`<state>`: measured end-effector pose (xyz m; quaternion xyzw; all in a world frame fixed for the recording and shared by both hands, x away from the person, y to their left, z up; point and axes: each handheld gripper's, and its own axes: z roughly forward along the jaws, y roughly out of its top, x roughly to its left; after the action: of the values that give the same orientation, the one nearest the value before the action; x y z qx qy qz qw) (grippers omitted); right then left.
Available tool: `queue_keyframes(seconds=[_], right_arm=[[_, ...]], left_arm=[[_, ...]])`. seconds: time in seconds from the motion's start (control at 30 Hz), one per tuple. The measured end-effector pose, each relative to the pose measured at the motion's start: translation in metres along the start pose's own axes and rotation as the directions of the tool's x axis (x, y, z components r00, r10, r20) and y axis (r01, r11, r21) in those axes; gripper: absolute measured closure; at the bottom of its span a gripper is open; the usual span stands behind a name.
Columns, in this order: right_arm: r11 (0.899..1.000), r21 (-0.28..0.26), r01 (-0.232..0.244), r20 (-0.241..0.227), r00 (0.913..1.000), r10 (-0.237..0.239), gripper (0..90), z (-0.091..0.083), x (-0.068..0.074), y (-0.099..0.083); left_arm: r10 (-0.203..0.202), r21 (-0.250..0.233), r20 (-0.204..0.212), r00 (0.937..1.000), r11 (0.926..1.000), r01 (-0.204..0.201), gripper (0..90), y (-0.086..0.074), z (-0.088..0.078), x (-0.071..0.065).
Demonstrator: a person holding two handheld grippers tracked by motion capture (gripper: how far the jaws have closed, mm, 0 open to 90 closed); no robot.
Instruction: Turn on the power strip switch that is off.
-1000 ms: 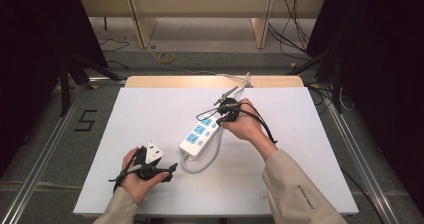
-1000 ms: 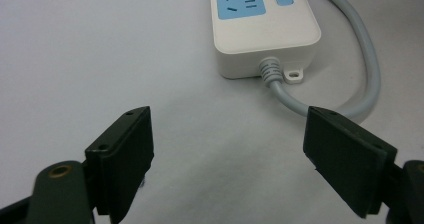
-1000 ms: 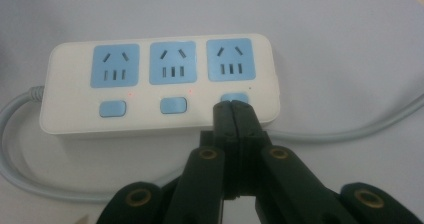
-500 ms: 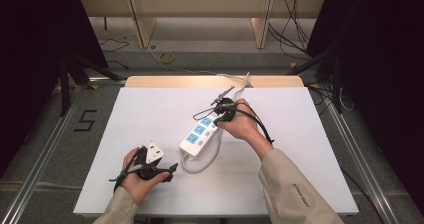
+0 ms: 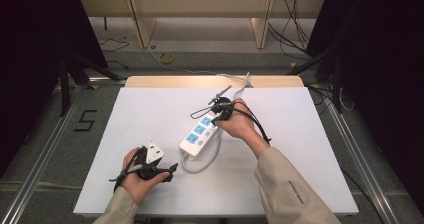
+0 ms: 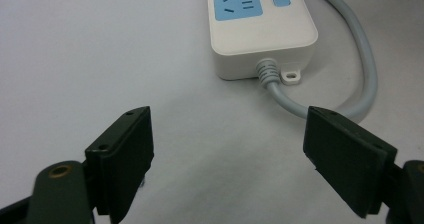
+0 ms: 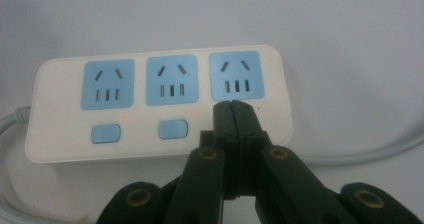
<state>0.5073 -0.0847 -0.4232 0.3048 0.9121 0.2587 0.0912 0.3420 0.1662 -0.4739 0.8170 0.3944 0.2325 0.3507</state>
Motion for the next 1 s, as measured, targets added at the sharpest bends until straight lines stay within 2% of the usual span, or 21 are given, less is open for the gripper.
queue_keyframes(seconds=[1.0], right_arm=[[1.000, 0.009, 0.002, 0.023, 0.9997, -0.002, 90.0, 0.0079, -0.0022, 0.0082]], left_arm=[[0.006, 0.000, 0.004, 1.0000, 1.0000, -0.006, 20.0, 0.0003, 0.0009, -0.0001]])
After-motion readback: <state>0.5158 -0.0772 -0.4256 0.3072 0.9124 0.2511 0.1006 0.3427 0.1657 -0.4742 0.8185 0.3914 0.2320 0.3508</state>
